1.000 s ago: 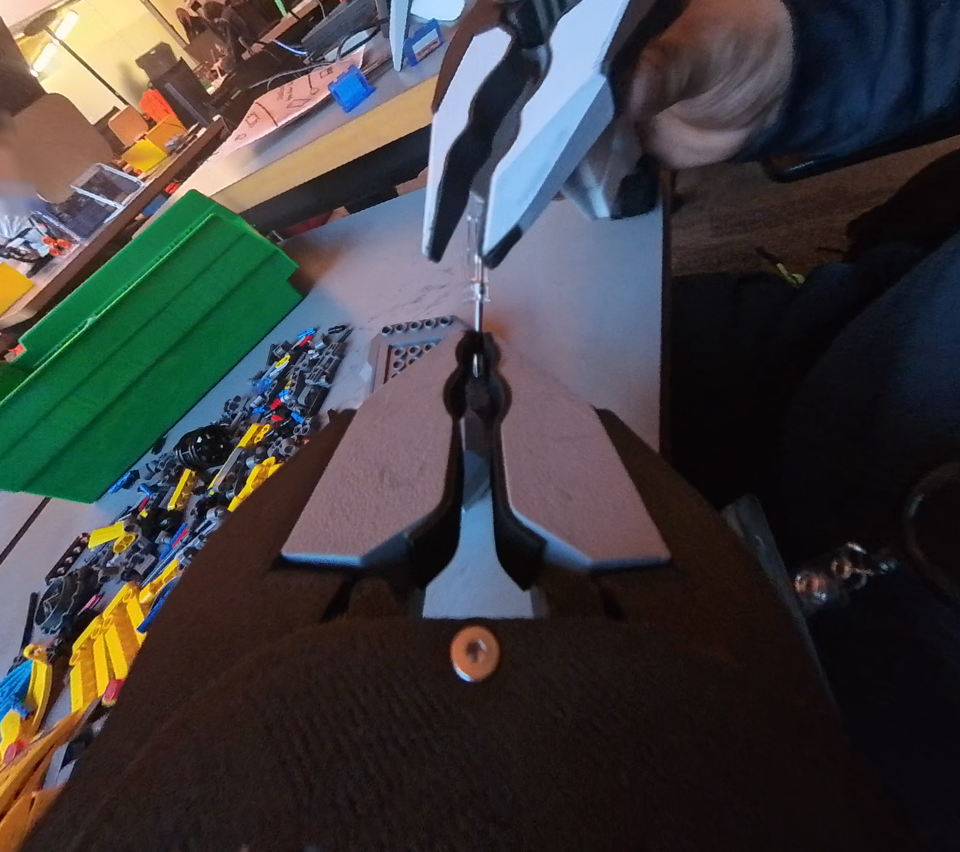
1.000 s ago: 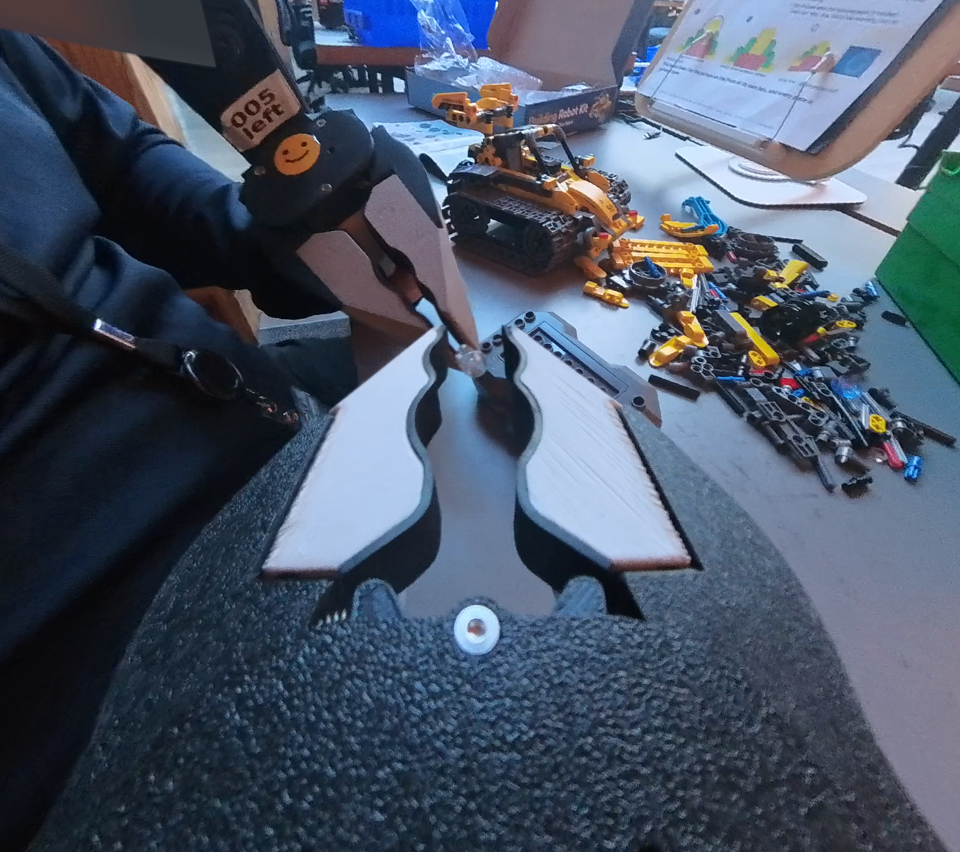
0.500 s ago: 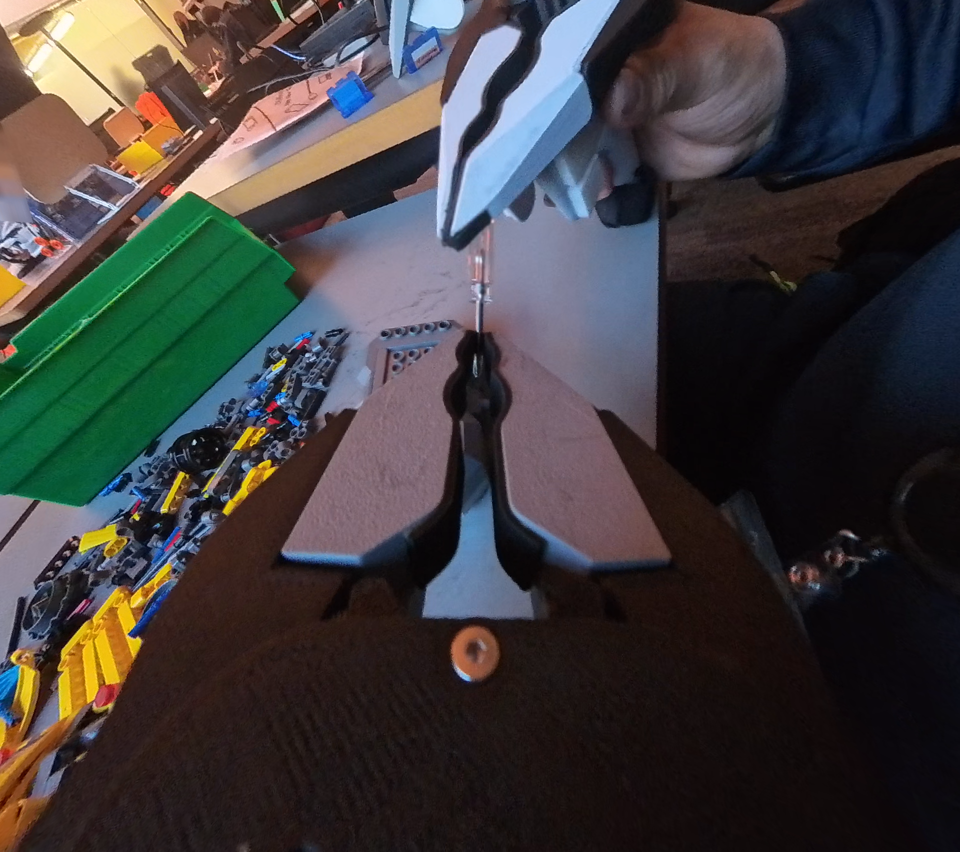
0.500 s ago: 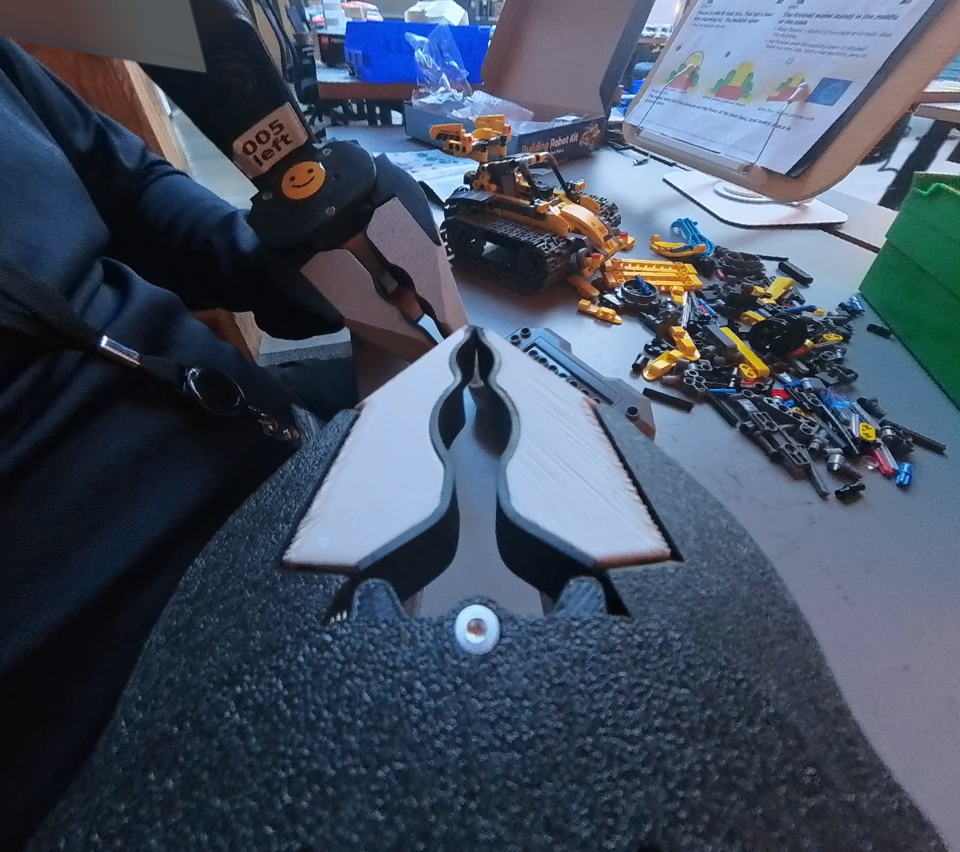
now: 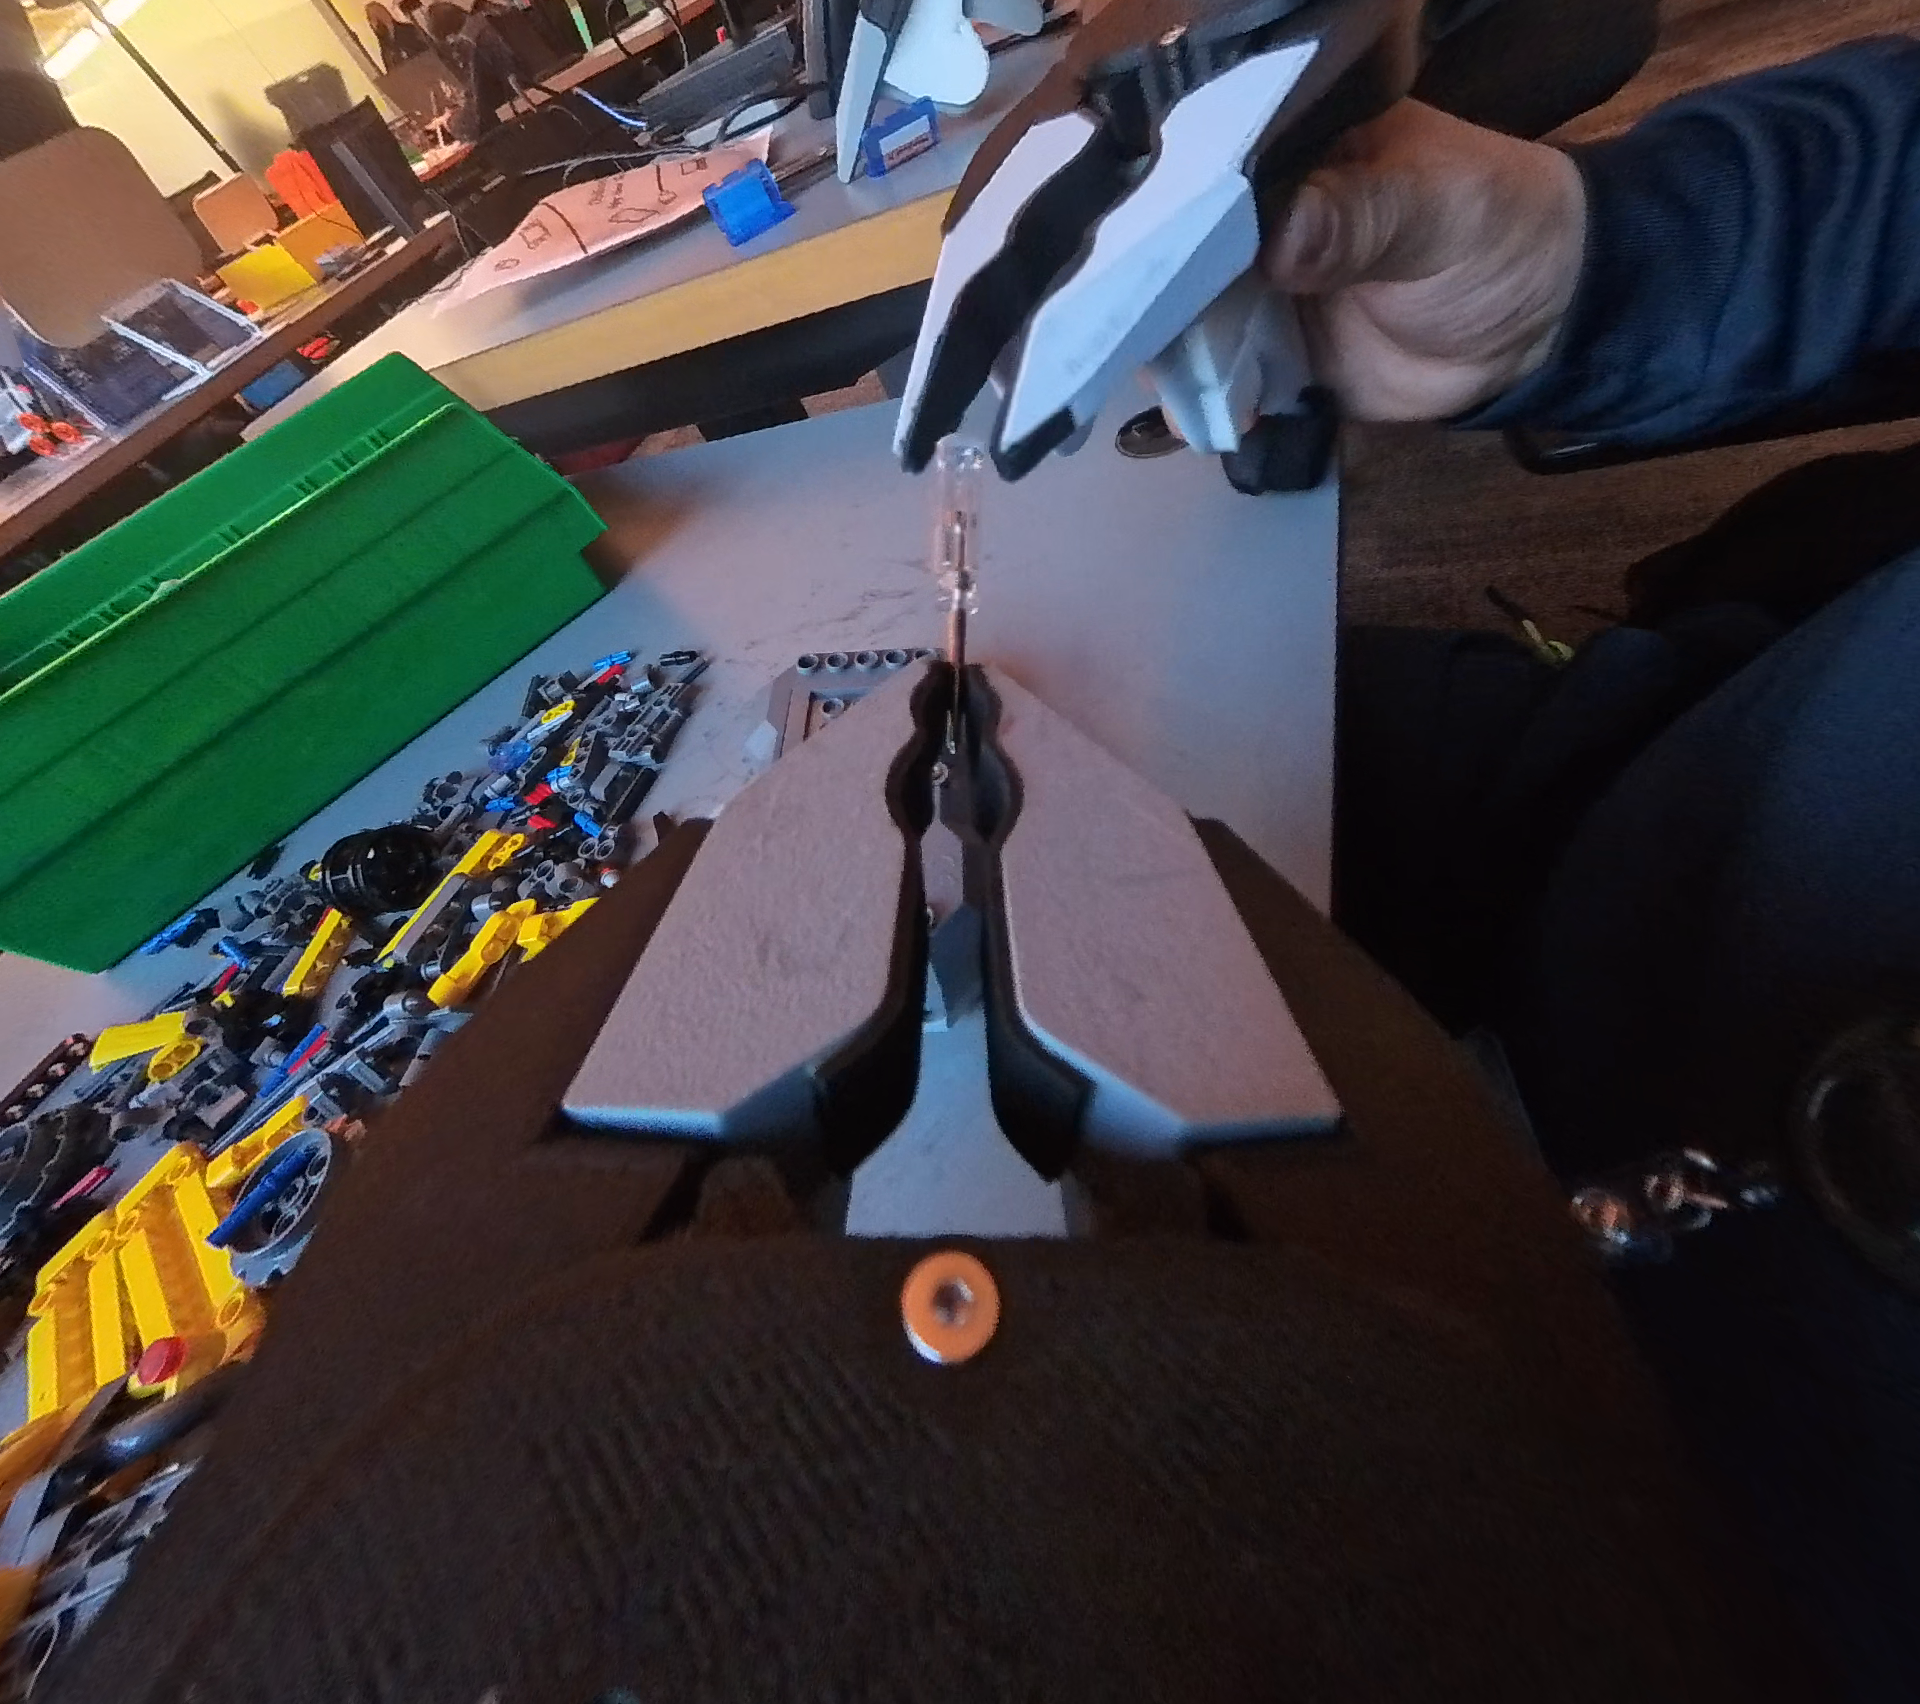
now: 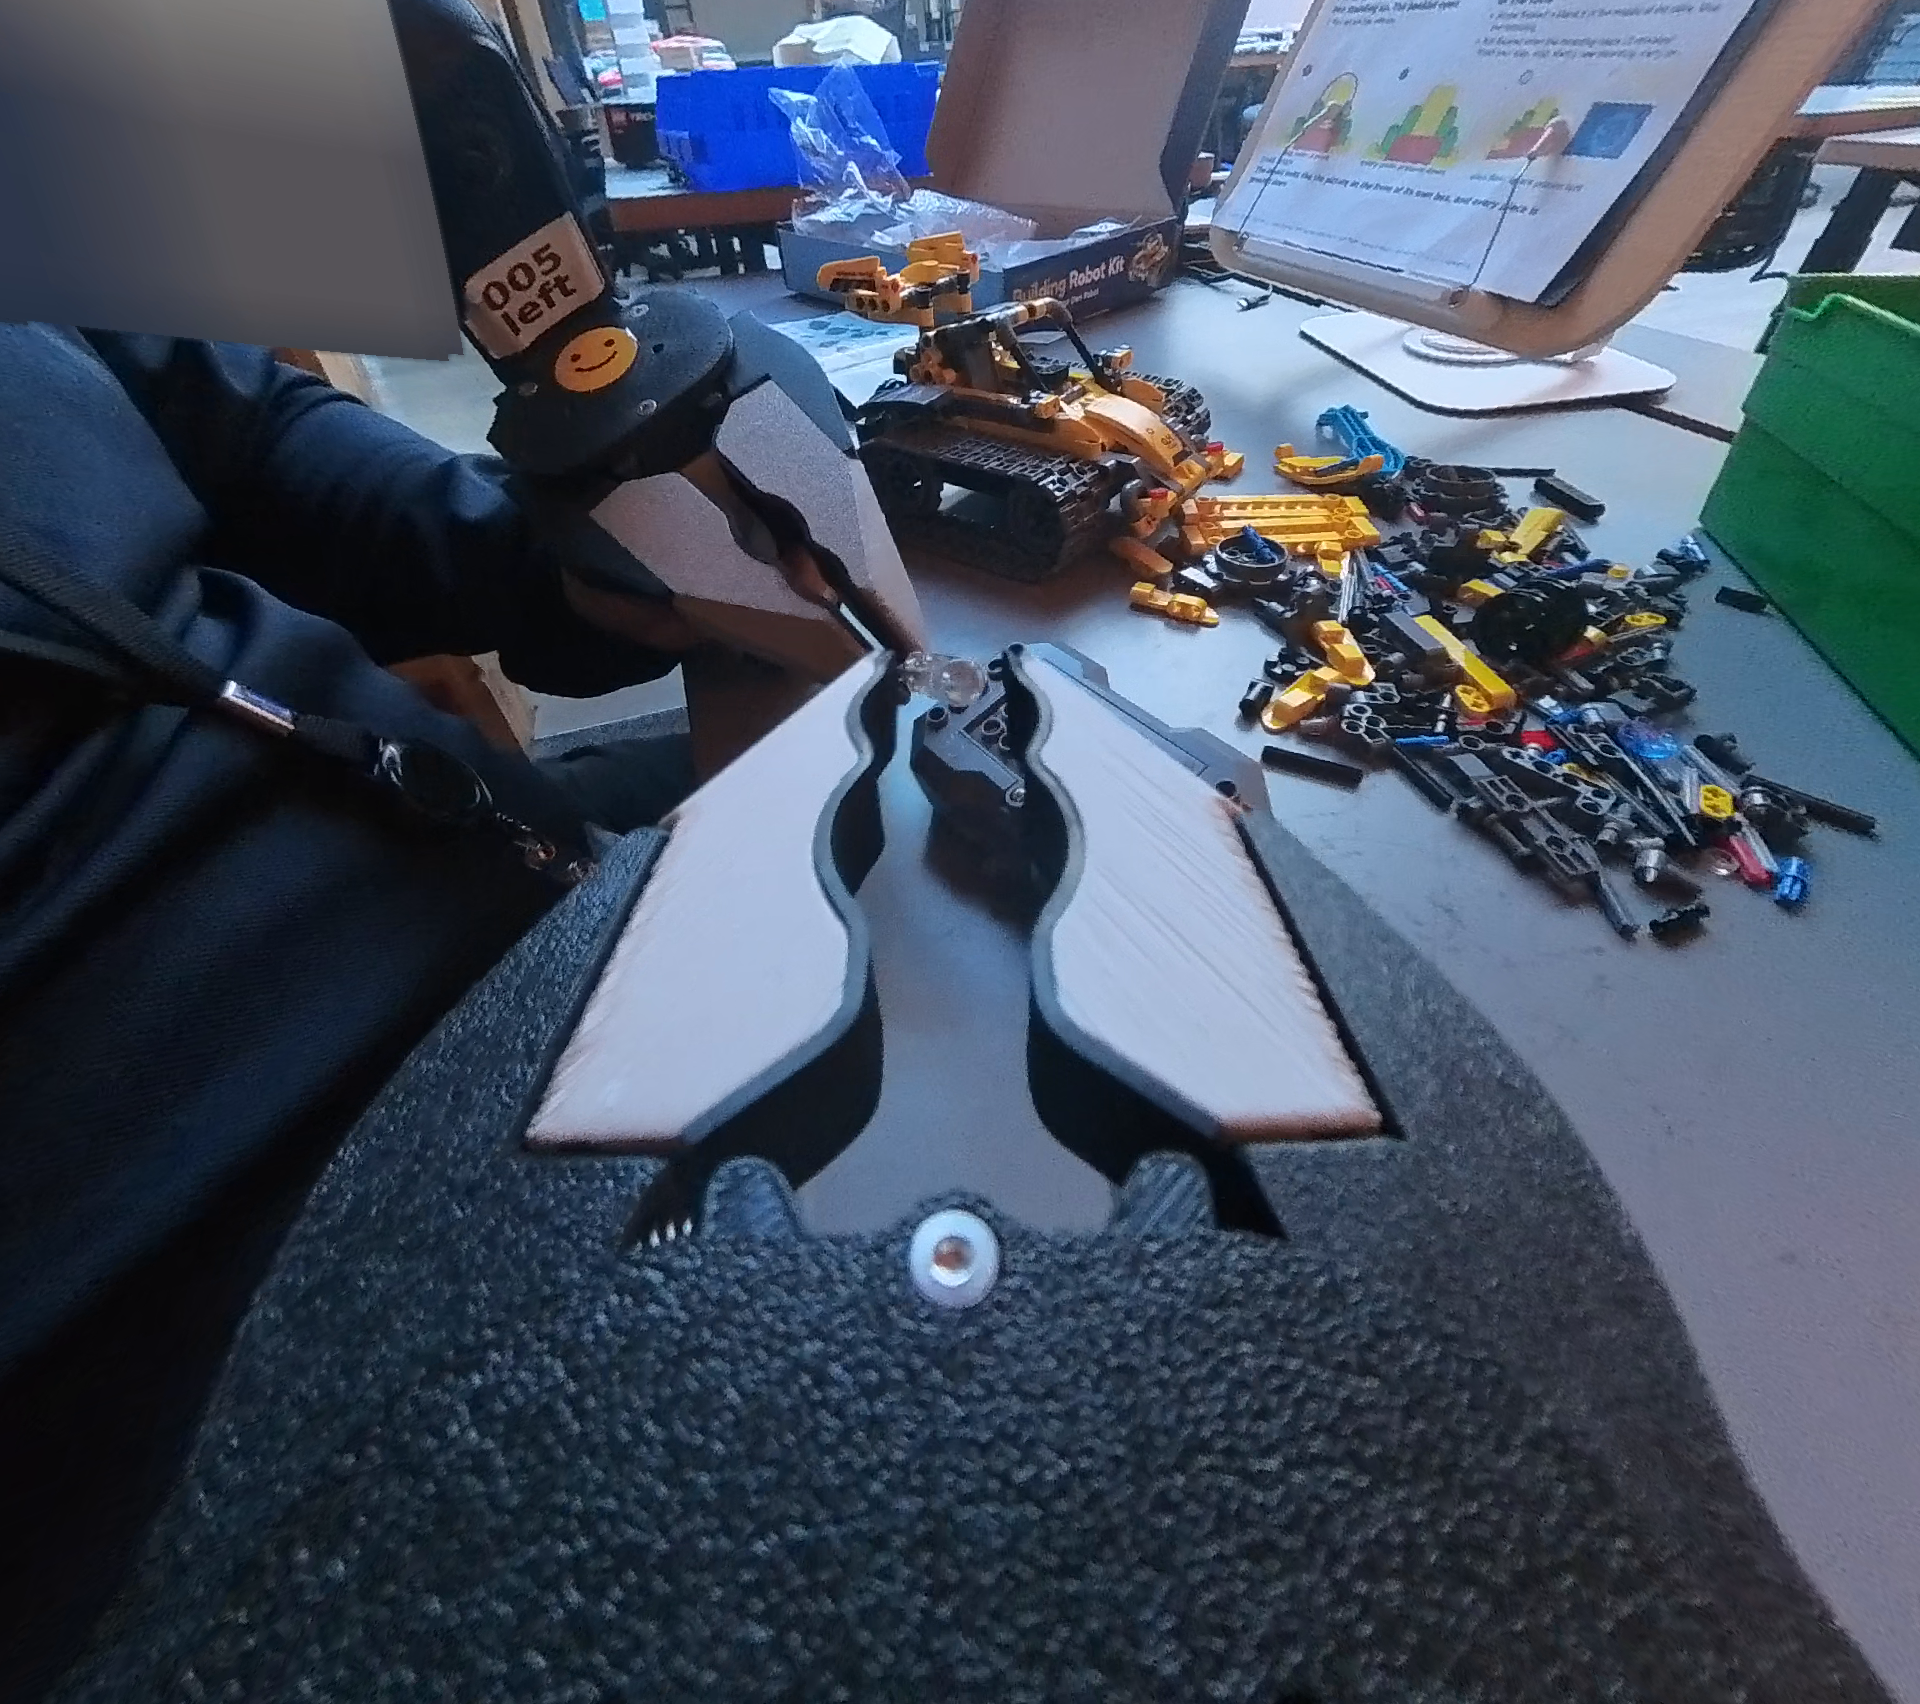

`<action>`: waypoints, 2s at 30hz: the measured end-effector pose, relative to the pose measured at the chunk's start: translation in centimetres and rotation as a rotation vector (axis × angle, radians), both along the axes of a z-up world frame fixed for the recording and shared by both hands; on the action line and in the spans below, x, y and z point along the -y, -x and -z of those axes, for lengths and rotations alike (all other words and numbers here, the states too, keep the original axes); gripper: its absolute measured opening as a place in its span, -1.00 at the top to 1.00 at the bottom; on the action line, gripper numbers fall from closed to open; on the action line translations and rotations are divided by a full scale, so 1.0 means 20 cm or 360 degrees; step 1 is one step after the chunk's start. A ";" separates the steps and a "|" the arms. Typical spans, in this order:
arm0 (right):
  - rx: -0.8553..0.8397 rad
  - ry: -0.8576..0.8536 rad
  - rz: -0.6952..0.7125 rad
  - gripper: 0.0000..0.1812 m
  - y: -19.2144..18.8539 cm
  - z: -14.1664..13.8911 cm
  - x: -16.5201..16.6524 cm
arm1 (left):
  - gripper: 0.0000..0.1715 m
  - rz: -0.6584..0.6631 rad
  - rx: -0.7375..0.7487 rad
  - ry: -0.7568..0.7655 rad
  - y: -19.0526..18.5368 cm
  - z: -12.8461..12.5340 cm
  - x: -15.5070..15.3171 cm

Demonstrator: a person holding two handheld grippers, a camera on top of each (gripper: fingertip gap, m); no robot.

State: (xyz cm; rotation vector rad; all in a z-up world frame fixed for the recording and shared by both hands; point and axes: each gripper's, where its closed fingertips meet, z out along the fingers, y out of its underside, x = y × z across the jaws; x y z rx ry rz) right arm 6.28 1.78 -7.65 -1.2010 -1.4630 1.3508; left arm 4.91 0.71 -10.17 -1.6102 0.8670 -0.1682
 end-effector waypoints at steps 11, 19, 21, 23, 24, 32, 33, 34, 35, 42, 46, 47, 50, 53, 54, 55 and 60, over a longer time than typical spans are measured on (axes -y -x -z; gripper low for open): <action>0.0080 0.0040 -0.0212 0.90 0.00 0.03 0.11 | 1.00 0.0107 -0.0054 -0.0055 -0.05 0.00 0.04; 0.0050 0.0033 -0.0188 0.89 0.02 0.01 0.14 | 1.00 0.0112 -0.0079 -0.0028 -0.06 0.02 0.03; 0.0062 0.0006 -0.0179 0.90 0.02 0.02 0.14 | 1.00 0.0128 -0.0110 -0.0023 -0.07 0.03 0.04; 0.0086 -0.0013 -0.0133 0.91 0.03 0.03 0.11 | 1.00 0.0081 -0.0141 -0.0040 -0.06 0.04 0.02; 0.0105 -0.0004 -0.0113 0.91 0.03 0.04 0.10 | 0.98 0.0051 -0.0155 -0.0052 -0.06 0.04 0.01; 0.0247 0.0146 0.0096 0.91 0.05 0.09 -0.06 | 0.35 -0.0216 -0.0066 -0.0056 0.07 0.00 -0.07; 0.0275 0.0125 0.0116 0.91 0.06 0.11 -0.06 | 0.30 -0.0244 -0.0091 0.0010 0.09 0.03 -0.08; 0.0301 0.0102 0.0132 0.91 0.06 0.12 -0.07 | 0.27 -0.0274 -0.0119 0.0088 0.12 0.06 -0.09; 0.0315 0.0082 0.0140 0.91 0.07 0.13 -0.07 | 0.25 -0.0318 -0.0134 0.0152 0.15 0.09 -0.10; 0.0303 0.0015 0.0125 0.92 0.09 0.13 -0.06 | 0.17 -0.0291 -0.0120 0.0403 0.18 0.18 -0.11; 0.0284 0.0043 0.0095 0.92 0.08 0.12 -0.05 | 0.20 -0.0294 -0.0132 0.0557 0.19 0.24 -0.13; 0.0280 0.0041 0.0087 0.91 0.08 0.11 -0.05 | 0.19 -0.0293 -0.0132 0.0594 0.19 0.26 -0.13; 0.0264 0.0021 0.0070 0.91 0.07 0.11 -0.03 | 0.18 -0.0240 -0.0098 0.0639 0.18 0.26 -0.12; 0.0240 0.0012 0.0045 0.91 0.06 0.10 0.00 | 0.18 -0.0176 -0.0123 0.0639 0.17 0.27 -0.10; 0.0235 0.0010 0.0041 0.91 0.06 0.10 0.01 | 0.18 -0.0150 -0.0144 0.0633 0.17 0.27 -0.08; 0.0231 0.0013 0.0035 0.91 0.06 0.09 0.01 | 0.18 -0.0139 -0.0174 0.0620 0.18 0.28 -0.07; 0.0216 0.0039 0.0004 0.91 0.06 0.08 0.03 | 0.18 -0.0096 -0.0206 0.0566 0.18 0.27 -0.05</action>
